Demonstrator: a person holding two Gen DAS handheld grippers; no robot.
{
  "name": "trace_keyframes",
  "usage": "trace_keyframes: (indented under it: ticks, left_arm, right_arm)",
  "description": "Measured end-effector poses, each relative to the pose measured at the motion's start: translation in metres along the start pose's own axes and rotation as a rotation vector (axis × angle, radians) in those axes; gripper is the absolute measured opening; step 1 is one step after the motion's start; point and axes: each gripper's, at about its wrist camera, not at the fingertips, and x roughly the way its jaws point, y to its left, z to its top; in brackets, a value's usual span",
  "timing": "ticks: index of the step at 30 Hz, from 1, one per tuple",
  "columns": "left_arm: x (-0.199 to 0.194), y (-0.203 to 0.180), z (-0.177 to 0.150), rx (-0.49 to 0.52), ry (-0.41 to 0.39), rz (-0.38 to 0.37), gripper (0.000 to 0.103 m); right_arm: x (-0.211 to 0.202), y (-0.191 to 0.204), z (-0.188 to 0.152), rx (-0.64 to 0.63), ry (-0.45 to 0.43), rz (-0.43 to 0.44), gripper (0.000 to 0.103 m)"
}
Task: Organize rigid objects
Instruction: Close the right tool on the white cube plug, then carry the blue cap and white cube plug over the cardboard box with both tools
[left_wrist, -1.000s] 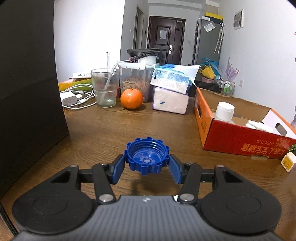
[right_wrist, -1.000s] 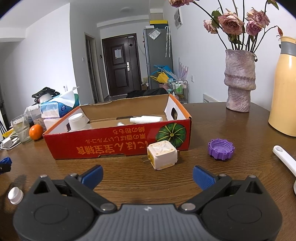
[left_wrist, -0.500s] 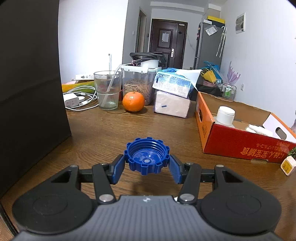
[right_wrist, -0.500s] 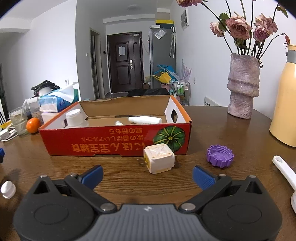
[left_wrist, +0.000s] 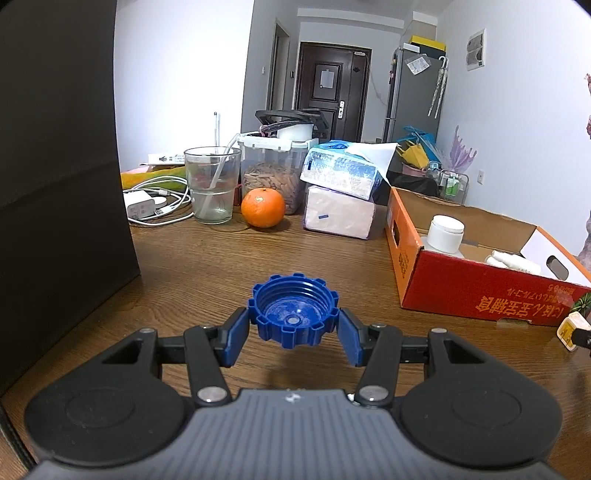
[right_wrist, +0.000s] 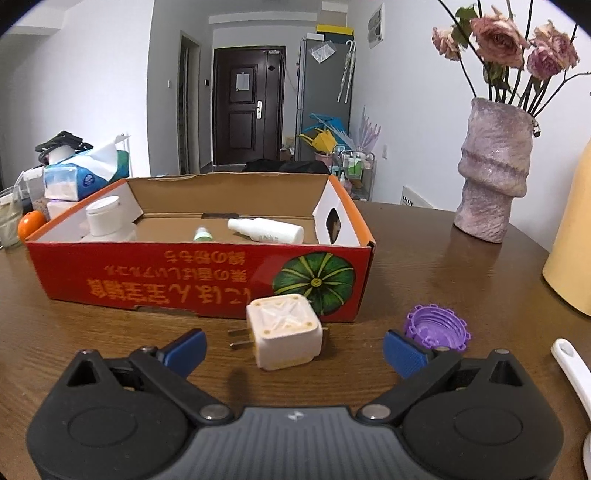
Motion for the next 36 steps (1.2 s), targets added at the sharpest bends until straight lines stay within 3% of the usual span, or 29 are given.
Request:
trace_keyframes:
  ticks: [6, 11, 15, 17, 36]
  left_arm:
    - [0.001, -0.002, -0.001, 0.014, 0.001, -0.004, 0.053]
    - [0.000, -0.003, -0.001, 0.019, 0.000, -0.007, 0.053]
    - [0.000, -0.003, -0.001, 0.022, 0.000, -0.008, 0.053]
    - [0.001, -0.003, -0.001, 0.023, 0.002, -0.009, 0.053]
    - [0.002, -0.002, -0.001, 0.022, 0.009, -0.017, 0.053]
  right_arm:
    - [0.021, 0.000, 0.004, -0.038, 0.037, -0.002, 0.101]
    - [0.036, 0.001, 0.006, -0.063, 0.067, 0.028, 0.095]
    - [0.041, 0.000, 0.008, -0.062, 0.083, 0.068, 0.079]
    - [0.040, 0.000, 0.008, -0.069, 0.075, 0.092, 0.067]
    - [0.011, -0.003, 0.003, -0.014, -0.010, 0.100, 0.066]
